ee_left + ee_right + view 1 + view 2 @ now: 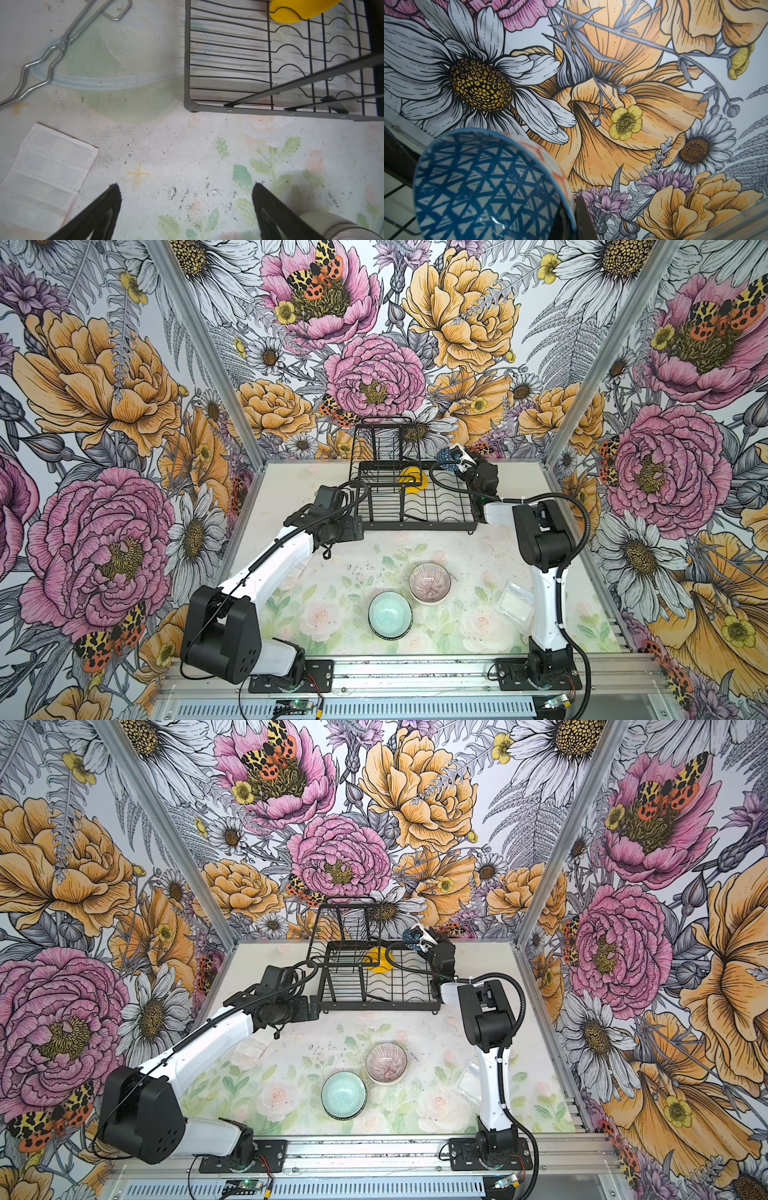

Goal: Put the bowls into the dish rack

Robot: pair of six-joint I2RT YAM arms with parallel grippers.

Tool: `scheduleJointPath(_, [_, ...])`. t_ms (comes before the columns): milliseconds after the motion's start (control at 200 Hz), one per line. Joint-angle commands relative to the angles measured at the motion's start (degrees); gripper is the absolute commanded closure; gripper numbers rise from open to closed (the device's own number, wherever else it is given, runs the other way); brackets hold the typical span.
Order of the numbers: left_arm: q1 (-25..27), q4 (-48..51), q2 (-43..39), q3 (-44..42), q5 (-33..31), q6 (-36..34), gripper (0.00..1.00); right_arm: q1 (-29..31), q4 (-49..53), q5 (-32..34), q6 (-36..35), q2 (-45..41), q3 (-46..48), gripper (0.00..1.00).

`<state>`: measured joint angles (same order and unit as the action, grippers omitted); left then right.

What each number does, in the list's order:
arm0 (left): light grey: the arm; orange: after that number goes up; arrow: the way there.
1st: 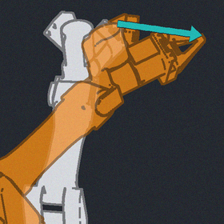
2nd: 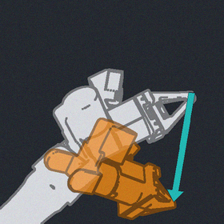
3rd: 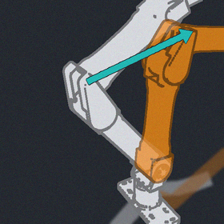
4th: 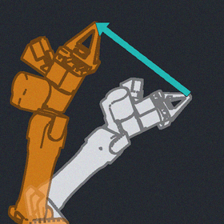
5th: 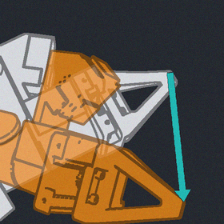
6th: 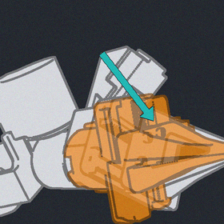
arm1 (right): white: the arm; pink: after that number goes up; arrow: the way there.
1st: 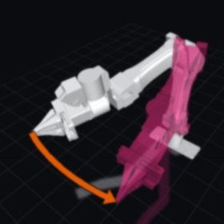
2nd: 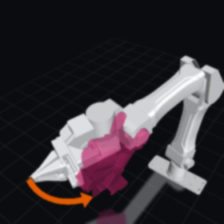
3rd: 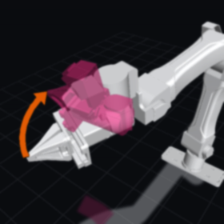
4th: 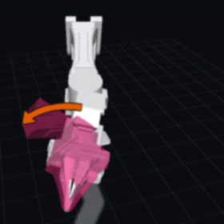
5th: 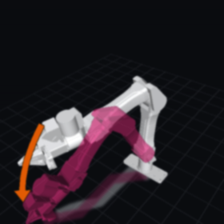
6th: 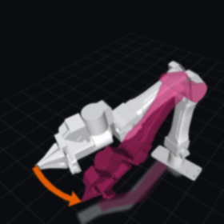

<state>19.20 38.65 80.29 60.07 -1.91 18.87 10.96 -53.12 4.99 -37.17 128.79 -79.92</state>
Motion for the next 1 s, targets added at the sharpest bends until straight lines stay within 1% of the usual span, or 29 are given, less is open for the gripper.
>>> scheduleJointPath(0, [-0.6, -1.3, 0.5, 0.2, 1.3, -0.4, 0.01, 0.7, -4.3, -1.2, 0.6, 1.5, -2.2, 1.00])
scheduleJointPath(250, [-0.5, -1.1, 0.5, 0.3, 1.6, -0.3, 0.01, 1.1, -3.8, -1.7, -0.8, 3.9, -3.3, 1.00])
scheduleJointPath(515, [-0.6, -1.1, 0.9, 0.7, 2.0, -0.3, 0.01, 1.7, -4.7, -1.8, -8.3, 6.0, -3.9, 1.00])
scheduleJointPath(886, [-0.2, -1.0, 1.6, 2.1, 2.7, -0.3, 0.01, 2.5, -7.7, -1.0, -15.4, 8.1, -5.3, 1.00])
scheduleJointPath(996, [-0.2, -1.0, 1.5, 2.2, 2.8, -0.2, 0.01, 2.7, -8.4, -0.3, -16.2, 8.7, -6.1, 1.00])
